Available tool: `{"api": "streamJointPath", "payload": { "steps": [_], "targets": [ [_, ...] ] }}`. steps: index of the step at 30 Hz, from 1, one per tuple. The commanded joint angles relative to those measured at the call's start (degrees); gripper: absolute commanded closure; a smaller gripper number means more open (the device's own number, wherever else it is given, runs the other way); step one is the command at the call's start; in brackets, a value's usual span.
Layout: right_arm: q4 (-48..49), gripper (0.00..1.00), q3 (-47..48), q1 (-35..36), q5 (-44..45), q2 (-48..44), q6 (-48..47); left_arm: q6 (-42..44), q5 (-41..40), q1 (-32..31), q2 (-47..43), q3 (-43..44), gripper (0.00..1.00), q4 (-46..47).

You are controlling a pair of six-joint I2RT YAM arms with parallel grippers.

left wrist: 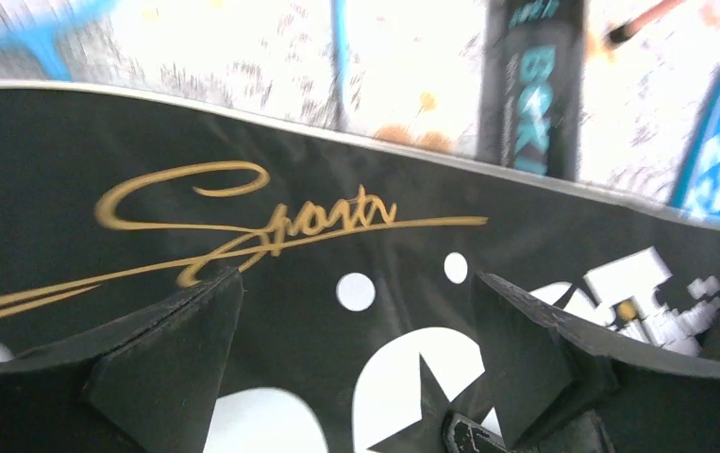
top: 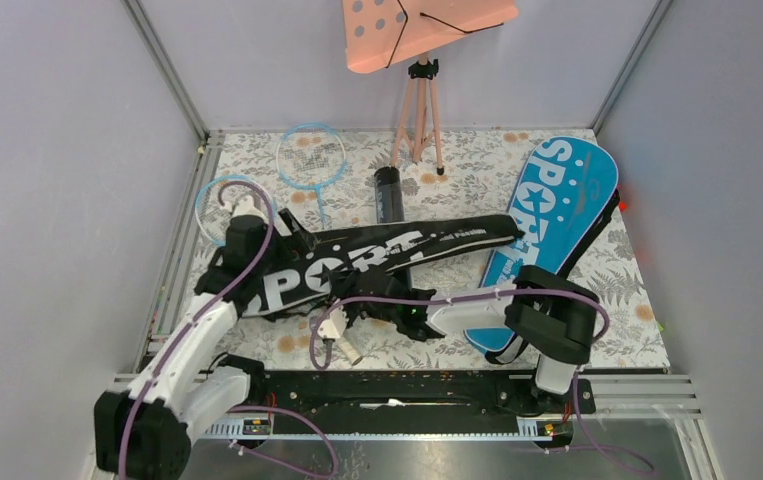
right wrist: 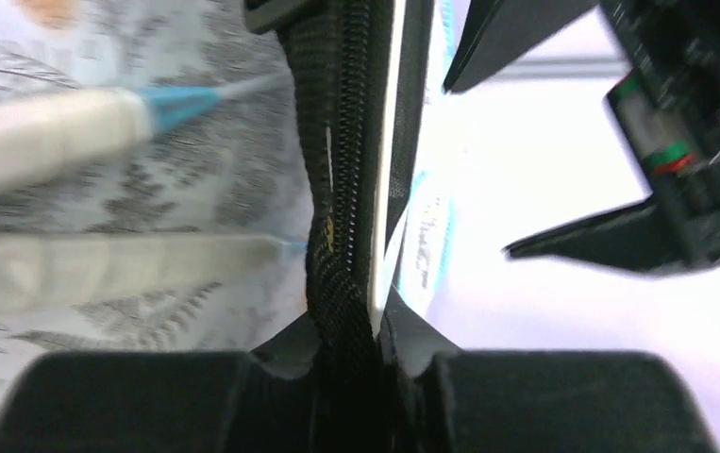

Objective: Pack up the badminton gear
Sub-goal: Pick up the racket bag from the center of the board, then place the racket bag at the center of the board.

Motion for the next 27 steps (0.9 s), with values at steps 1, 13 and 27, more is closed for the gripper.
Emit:
{"api": "streamJointPath", "payload": {
  "steps": [1,13,27],
  "targets": [
    [8.8,1.0,2.3,-0.6,11.1,-12.5,2.6,3.5,-7.7,0.0,-7.5,13.1,0.01,-6.1],
    [-7.4,1.0,5.7,-5.3,29.1,-40.7,21.8,5.7,-20.1,0.0,-20.0,20.4,0.01,-11.0],
    [-28.8,1.0,15.4,-22.2,53.0,-54.7,63.2,3.3,-9.9,0.0,-16.3,13.4,0.01,-5.0]
  ]
}}
